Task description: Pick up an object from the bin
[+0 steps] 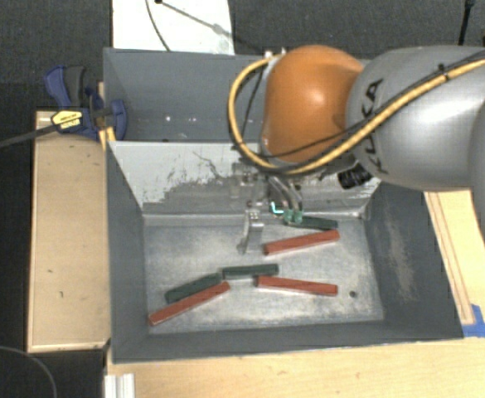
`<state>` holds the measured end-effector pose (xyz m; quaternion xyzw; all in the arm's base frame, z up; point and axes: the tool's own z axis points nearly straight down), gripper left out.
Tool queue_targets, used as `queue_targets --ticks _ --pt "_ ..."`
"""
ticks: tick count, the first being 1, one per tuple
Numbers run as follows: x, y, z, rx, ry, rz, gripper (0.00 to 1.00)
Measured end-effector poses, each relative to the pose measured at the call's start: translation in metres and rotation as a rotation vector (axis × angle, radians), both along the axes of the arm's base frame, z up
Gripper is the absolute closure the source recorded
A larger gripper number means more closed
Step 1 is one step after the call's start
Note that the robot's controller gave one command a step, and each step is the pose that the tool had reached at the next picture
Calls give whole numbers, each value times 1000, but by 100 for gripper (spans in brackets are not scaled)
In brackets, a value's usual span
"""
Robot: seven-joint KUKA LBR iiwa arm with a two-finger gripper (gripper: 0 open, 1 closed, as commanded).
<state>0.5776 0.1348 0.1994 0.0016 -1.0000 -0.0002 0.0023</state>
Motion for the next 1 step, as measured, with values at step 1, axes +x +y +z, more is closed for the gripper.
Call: queue_targets --ticks 1 --pt "-60 5 -134 -1 4 -46 0"
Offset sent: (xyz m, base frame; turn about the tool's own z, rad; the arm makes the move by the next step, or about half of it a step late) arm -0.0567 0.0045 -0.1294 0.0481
